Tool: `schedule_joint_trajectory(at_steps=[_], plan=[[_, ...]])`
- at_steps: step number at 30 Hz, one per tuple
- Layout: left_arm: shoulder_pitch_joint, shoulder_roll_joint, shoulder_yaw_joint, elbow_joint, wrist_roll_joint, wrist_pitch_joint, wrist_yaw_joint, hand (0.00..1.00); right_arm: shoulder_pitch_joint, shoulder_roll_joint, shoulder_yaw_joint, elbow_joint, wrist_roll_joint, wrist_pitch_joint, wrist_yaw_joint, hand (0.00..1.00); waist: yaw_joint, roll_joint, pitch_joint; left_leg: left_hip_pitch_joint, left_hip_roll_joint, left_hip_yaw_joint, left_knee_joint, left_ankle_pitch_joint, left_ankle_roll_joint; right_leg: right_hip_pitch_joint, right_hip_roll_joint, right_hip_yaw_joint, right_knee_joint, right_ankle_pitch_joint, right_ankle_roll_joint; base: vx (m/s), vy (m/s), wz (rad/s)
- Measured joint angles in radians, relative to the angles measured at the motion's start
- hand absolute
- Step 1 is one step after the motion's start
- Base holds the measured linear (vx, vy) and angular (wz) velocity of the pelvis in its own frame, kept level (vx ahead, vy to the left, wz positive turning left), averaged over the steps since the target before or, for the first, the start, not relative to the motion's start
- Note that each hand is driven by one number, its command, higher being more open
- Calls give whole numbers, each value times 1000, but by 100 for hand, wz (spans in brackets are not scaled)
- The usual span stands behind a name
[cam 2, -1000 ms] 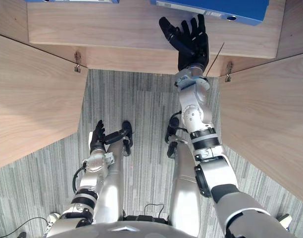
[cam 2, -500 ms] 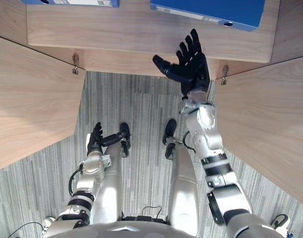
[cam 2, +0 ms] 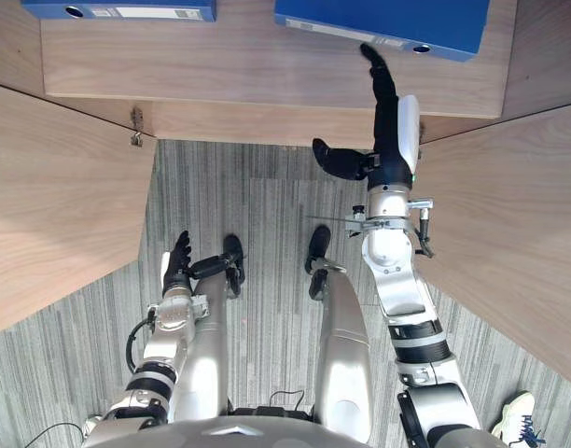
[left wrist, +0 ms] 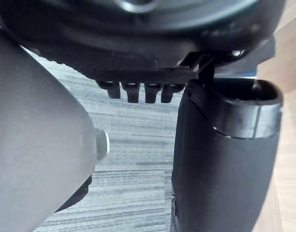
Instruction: Walk over to the cabinet, pick up the folder, carry it to the office cabinet, place the folder inside the office cabinet, then close the office cabinet door
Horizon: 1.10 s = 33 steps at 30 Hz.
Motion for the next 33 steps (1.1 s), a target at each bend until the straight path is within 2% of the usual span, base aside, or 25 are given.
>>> schedule_joint_trajectory(at_steps=[8,26,33], plan=[[0,2,4,-9,4,-10,6,100,-126,-31,1,111,-97,40,-13,0,3,-2,1,-18,-10,-4,-2,1,2,-14,-11,-5,0,0,1,-2,33,4],[1,14,7,-18,-1,-30,27,100,-480,-189,10,432,-86,84,-46,0,11,-5,3,-54,-39,-16,-18,13,11,-38,-44,-30,-3,-2,4,12,23,5],[5,26,3,-19,-14,-30,37,100,-567,-198,20,543,-86,104,-45,0,11,-5,3,-66,-45,-15,-21,15,13,-46,-52,-35,-5,-3,5,17,21,4]])
